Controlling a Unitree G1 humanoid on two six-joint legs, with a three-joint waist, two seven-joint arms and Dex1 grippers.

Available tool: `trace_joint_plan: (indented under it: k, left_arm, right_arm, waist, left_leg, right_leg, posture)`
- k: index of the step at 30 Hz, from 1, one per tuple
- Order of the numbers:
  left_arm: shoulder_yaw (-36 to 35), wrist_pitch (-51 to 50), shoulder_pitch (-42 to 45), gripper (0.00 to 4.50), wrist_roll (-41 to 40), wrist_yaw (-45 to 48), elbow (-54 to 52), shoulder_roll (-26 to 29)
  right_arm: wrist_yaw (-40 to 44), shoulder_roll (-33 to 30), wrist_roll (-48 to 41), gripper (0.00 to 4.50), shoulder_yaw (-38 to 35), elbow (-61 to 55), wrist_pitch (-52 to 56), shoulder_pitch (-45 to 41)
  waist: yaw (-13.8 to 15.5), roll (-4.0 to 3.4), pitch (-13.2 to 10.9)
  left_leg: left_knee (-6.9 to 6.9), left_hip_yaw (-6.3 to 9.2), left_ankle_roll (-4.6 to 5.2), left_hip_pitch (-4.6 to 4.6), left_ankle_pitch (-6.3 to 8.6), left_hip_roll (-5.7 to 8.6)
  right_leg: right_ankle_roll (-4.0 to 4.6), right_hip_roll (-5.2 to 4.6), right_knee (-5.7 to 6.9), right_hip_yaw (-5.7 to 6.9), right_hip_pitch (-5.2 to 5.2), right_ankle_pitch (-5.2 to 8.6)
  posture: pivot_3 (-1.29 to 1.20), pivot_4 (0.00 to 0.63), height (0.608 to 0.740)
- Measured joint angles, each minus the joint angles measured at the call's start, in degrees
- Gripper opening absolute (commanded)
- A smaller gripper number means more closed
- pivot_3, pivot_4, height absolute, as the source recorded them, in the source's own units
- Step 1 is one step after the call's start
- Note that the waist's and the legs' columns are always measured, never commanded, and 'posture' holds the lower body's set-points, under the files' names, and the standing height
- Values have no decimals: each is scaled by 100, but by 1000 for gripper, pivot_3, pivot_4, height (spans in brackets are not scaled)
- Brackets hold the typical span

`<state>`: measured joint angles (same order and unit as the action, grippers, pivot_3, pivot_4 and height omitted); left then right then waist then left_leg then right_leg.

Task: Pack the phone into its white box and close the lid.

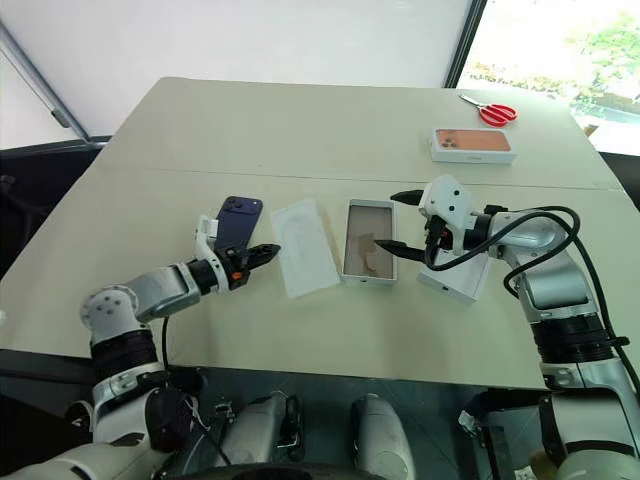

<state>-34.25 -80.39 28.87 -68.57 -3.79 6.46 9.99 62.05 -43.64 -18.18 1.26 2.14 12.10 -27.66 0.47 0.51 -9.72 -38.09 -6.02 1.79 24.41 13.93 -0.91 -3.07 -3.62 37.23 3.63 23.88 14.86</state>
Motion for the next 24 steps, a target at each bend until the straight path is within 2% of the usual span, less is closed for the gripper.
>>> trace_joint_plan:
  k: [6, 12, 15, 21, 22, 24]
  left_arm:
    - [410, 510, 131, 67, 405, 802, -291, 1159]
    - [683, 568, 391, 67, 504, 1217, -113, 1371]
    - [698, 553, 410, 0, 497, 1242, -87, 1368]
    - [690, 558, 442, 0, 420, 1209, -211, 1259]
    - [689, 557, 440, 0, 419, 1192, -216, 1228]
    - [694, 556, 438, 0, 419, 1161, -218, 1204]
  right_arm:
    - [201, 133, -241, 4500, 315, -707, 492, 453]
    - [198, 390, 139, 4500, 928, -643, 447, 355]
    - [256, 361, 431, 3676, 978, -227, 191, 323]
    - [493, 179, 846, 731, 1087, 387, -285, 376]
    - [519, 195, 849, 115, 1101, 404, -299, 396]
    - [560, 211, 850, 46, 1114, 393, -336, 396]
  waist:
    - [-18, -1, 1]
    - [-7, -2, 2]
    - [-9, -1, 1]
    - [-25, -1, 1]
    - [-26, -1, 1]
    - [-47, -1, 1]
  left_leg:
    - [10, 1, -15, 2, 8, -1]
    - [10, 1, -16, 5, 13, 1]
    - [11, 1, -16, 7, 12, 1]
    - [11, 1, -17, 6, 10, 1]
    - [12, 1, -13, 6, 8, 1]
    - [13, 1, -8, 6, 4, 1]
  right_leg:
    - [18, -4, -2, -1, 7, 9]
    - [20, -9, -3, -2, 13, 9]
    - [20, -9, -3, -2, 14, 9]
    - [19, -9, -3, -2, 13, 9]
    - [19, -9, -2, -2, 14, 8]
    - [17, -9, -1, -2, 14, 7]
  posture:
    - [0, 150, 740]
    - [0, 150, 740]
    - [0, 150, 740]
    - [0, 150, 740]
    - [0, 150, 740]
    - [0, 150, 740]
